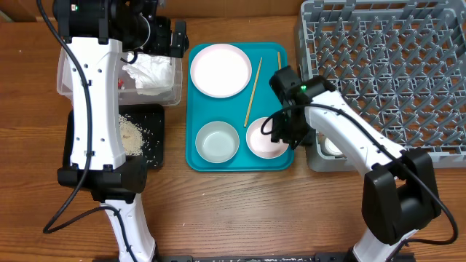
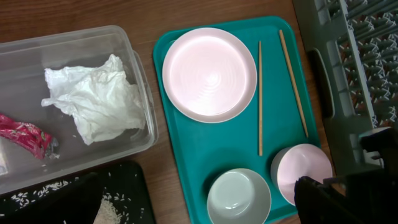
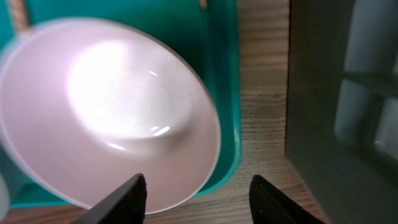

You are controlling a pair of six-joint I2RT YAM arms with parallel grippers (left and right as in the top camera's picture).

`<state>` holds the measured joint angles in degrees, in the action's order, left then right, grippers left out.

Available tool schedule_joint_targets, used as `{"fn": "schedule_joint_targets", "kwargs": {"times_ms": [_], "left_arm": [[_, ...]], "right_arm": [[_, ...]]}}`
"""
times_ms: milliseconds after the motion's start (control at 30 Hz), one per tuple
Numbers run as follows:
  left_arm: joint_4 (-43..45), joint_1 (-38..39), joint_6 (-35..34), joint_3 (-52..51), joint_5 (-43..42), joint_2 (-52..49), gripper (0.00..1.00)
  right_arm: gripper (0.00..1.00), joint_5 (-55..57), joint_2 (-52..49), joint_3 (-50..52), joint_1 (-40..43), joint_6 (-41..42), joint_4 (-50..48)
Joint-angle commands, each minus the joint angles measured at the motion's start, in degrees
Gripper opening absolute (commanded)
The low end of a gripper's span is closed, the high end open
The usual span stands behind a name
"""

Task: Sort waste into correct bins and load items into the dishwasher
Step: 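Reach the right gripper to the pink bowl and grasp its rim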

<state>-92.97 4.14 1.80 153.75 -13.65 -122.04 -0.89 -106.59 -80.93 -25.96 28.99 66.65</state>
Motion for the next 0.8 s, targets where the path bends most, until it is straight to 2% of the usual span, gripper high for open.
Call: {"fn": "schedule_joint_targets", "kwargs": {"times_ms": [0,300,767], "left_arm": [[0.22,0.52,-0.55,0.76,0.55,1.05,1.0],[0.22,0.52,-0.55,0.76,0.55,1.05,1.0],[0.22,0.52,-0.55,0.76,0.55,1.05,1.0]], "right_arm": [[0.51,0.85,0.15,3.23,0.02,1.22,-2.56],[0.39,2.25,0.13,4.85,0.02,0.59,-7.17],[0.31,5.51,0.04,8.55,-0.24,-0.7,-12.79]]}}
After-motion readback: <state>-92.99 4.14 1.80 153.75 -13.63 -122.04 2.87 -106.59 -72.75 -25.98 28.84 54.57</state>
